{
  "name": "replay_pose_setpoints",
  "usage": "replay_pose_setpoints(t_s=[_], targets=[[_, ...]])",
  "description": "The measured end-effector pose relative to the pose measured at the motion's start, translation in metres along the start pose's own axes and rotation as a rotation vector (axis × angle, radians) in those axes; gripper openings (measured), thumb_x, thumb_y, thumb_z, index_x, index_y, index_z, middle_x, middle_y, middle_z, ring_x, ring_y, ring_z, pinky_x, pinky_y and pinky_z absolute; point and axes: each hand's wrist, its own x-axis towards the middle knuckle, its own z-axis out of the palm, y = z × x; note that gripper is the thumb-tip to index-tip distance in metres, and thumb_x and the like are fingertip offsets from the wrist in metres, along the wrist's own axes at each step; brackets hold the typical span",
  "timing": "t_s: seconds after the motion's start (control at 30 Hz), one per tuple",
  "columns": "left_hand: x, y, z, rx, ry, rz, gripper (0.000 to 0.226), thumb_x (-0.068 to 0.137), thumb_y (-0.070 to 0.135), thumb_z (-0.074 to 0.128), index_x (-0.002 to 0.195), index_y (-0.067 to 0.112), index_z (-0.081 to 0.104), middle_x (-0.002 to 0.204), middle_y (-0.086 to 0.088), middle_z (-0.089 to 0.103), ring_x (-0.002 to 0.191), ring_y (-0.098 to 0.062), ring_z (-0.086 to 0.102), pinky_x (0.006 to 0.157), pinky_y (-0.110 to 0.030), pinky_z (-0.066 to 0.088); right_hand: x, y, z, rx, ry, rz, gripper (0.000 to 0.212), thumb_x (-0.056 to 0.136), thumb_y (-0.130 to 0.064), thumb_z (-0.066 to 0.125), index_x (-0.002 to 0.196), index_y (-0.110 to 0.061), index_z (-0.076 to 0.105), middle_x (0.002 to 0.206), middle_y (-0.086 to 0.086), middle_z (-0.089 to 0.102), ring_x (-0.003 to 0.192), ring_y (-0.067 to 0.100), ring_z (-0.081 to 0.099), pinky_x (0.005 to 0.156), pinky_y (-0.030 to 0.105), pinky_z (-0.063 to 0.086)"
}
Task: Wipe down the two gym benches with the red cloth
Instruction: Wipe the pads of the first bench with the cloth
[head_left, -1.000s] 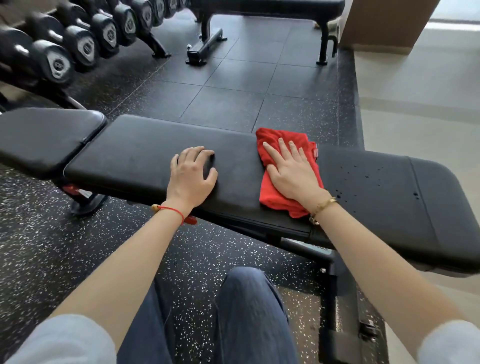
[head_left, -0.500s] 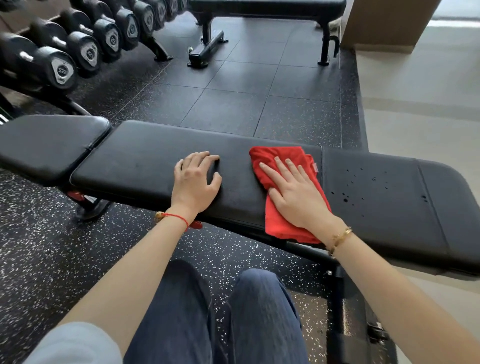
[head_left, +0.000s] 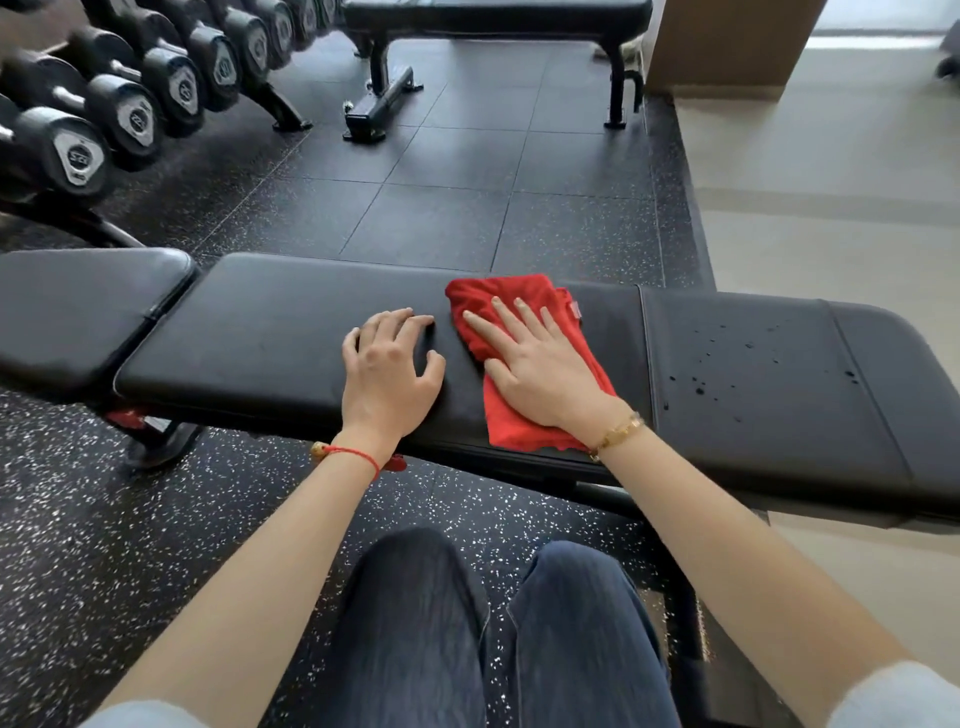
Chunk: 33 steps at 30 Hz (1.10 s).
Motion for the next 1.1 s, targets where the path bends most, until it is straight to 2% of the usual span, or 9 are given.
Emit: replay_pose_setpoints(t_s=[0.13, 0.37, 0.5, 0.6, 0.7, 0.97, 1.1], targets=[[0.0, -0.003, 0.0, -0.009, -0.012, -0.004, 0.04, 0.09, 0.032, 0.053, 0.129, 0.023, 0.059, 0.138, 0.0, 0.054, 0.133, -0.02, 0.042, 0.116, -0.047, 0.024, -0.035, 0.017, -0.004, -0.004, 0.027, 0.007, 0.058, 0.099, -0.035, 0.037, 0.153, -0.04, 0.016, 0.163, -0.001, 0.011, 0.151, 0.022, 0.006, 0.123, 0.039, -0.001], [0.0, -0.002, 0.0, -0.021, -0.018, -0.002, 0.041, 0.09, 0.032, 0.052, 0.13, 0.022, 0.058, 0.138, -0.001, 0.054, 0.133, -0.022, 0.042, 0.117, -0.049, 0.024, 0.016, 0.052, -0.018, -0.023, 0.001, 0.306, 0.057, 0.101, -0.035, 0.032, 0.155, -0.035, 0.013, 0.164, 0.005, 0.006, 0.151, 0.028, 0.003, 0.122, 0.045, -0.002], [0.0, 0.0, 0.001, -0.018, -0.012, -0.011, 0.041, 0.089, 0.032, 0.053, 0.128, 0.022, 0.059, 0.137, -0.002, 0.055, 0.133, -0.022, 0.043, 0.116, -0.049, 0.024, 0.026, 0.02, -0.011, -0.011, -0.013, 0.207, 0.058, 0.1, -0.033, 0.033, 0.155, -0.034, 0.013, 0.164, 0.006, 0.006, 0.151, 0.028, 0.003, 0.122, 0.046, -0.002], [0.0, 0.0, 0.001, -0.012, -0.013, -0.017, 0.041, 0.089, 0.032, 0.054, 0.128, 0.022, 0.059, 0.137, -0.001, 0.055, 0.133, -0.022, 0.043, 0.116, -0.049, 0.025, -0.001, -0.001, -0.008, 0.004, -0.003, 0.086, 0.059, 0.099, -0.032, 0.036, 0.154, -0.036, 0.016, 0.164, 0.003, 0.008, 0.151, 0.026, 0.004, 0.122, 0.044, -0.003], [0.0, -0.001, 0.001, -0.016, -0.012, -0.01, 0.041, 0.089, 0.033, 0.053, 0.128, 0.022, 0.059, 0.138, -0.001, 0.055, 0.133, -0.022, 0.043, 0.116, -0.048, 0.024, -0.036, -0.003, -0.008, -0.021, 0.017, 0.046, 0.059, 0.099, -0.033, 0.037, 0.153, -0.039, 0.016, 0.164, 0.0, 0.01, 0.151, 0.025, 0.006, 0.122, 0.041, -0.003], [-0.002, 0.002, -0.003, -0.021, -0.021, -0.005, 0.039, 0.09, 0.03, 0.055, 0.128, 0.019, 0.06, 0.137, -0.004, 0.056, 0.132, -0.025, 0.044, 0.116, -0.049, 0.024, -0.091, 0.048, -0.026, -0.138, 0.071, 0.309, 0.057, 0.1, -0.036, 0.033, 0.154, -0.038, 0.013, 0.163, 0.002, 0.013, 0.151, 0.026, 0.006, 0.122, 0.042, -0.003], [-0.004, 0.013, -0.006, 0.039, -0.031, 0.073, 0.032, 0.094, 0.02, 0.052, 0.123, 0.016, 0.064, 0.132, -0.003, 0.061, 0.13, -0.023, 0.049, 0.117, -0.05, 0.022, -0.082, 0.057, -0.027, -0.103, 0.064, 0.338, 0.057, 0.1, -0.034, 0.032, 0.154, -0.036, 0.015, 0.163, 0.004, 0.011, 0.151, 0.027, 0.003, 0.122, 0.043, -0.005]])
